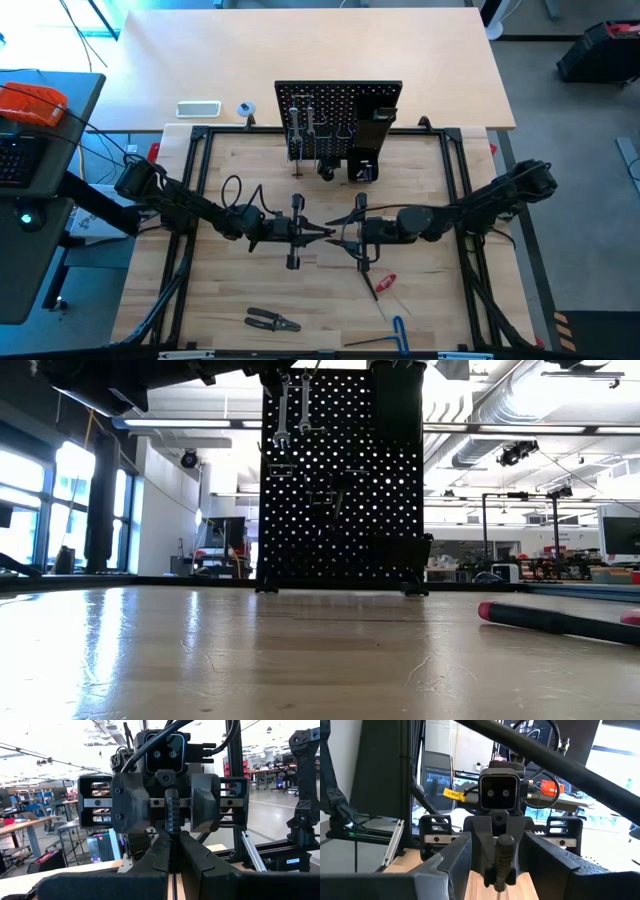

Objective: Hang tools onto peg board
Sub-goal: Put the black screwdriver into the bottom peg board bin

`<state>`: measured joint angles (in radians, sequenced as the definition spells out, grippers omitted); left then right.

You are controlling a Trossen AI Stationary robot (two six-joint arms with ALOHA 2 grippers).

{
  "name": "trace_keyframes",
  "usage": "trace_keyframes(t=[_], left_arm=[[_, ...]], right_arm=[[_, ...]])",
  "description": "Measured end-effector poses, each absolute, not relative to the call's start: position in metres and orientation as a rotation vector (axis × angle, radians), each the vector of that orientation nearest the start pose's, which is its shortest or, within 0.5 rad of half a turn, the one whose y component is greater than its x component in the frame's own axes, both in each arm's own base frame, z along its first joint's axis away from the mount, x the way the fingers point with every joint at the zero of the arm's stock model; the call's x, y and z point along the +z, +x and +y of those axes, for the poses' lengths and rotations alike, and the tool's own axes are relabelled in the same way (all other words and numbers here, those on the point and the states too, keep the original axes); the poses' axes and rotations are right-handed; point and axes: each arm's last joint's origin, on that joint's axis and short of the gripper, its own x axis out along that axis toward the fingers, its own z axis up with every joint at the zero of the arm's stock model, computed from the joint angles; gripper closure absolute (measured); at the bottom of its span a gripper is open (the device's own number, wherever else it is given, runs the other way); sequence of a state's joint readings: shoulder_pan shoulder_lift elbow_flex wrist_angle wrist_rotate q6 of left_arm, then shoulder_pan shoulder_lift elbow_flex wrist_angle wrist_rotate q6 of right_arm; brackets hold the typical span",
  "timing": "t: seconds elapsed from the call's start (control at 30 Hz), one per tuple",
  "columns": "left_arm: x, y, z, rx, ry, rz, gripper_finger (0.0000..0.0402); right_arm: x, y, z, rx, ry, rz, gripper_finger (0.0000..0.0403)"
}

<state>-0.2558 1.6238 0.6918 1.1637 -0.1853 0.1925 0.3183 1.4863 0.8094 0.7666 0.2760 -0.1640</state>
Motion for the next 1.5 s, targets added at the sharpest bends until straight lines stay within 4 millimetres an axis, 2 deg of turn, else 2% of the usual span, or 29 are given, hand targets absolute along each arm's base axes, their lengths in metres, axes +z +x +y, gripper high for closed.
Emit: trace_keyframes(t=[0.2, 0.47, 0.53, 0.73, 0.9, 1.2, 1.33, 1.5], left_arm=[[0.228, 0.313, -0.076, -0.049, 0.141, -0.232, 0.0392], [0.228, 0.313, -0.076, -0.051, 0.142, -0.233, 0.0392], [0.228, 0.313, -0.076, -0.052, 0.141, -0.234, 0.0392], [0.227, 0.313, -0.076, -0.049, 0.145, -0.218, 0.0378], [0.225, 0.313, -0.077, 0.003, 0.183, -0.188, 0.0334], [0.224, 0.305, -0.079, 0.154, 0.275, -0.021, 0.0247], [0.222, 0.299, -0.078, 0.203, 0.279, 0.085, 0.0230], [0.212, 0.295, -0.078, 0.219, 0.221, 0.203, 0.0228]], right_arm=[[0.269, 0.308, 0.093, 0.033, -0.132, -0.086, 0.0268], [0.268, 0.309, 0.091, 0.018, -0.149, -0.083, 0.0367], [0.268, 0.309, 0.092, 0.020, -0.160, -0.083, 0.0382], [0.267, 0.308, 0.091, 0.019, -0.164, -0.068, 0.0375], [0.269, 0.305, 0.092, 0.008, -0.176, -0.045, 0.0382], [0.288, 0.270, 0.091, -0.149, -0.225, 0.104, 0.0375], [0.287, 0.255, 0.085, -0.252, -0.222, 0.211, 0.0377], [0.275, 0.254, 0.072, -0.370, -0.230, 0.329, 0.0377]])
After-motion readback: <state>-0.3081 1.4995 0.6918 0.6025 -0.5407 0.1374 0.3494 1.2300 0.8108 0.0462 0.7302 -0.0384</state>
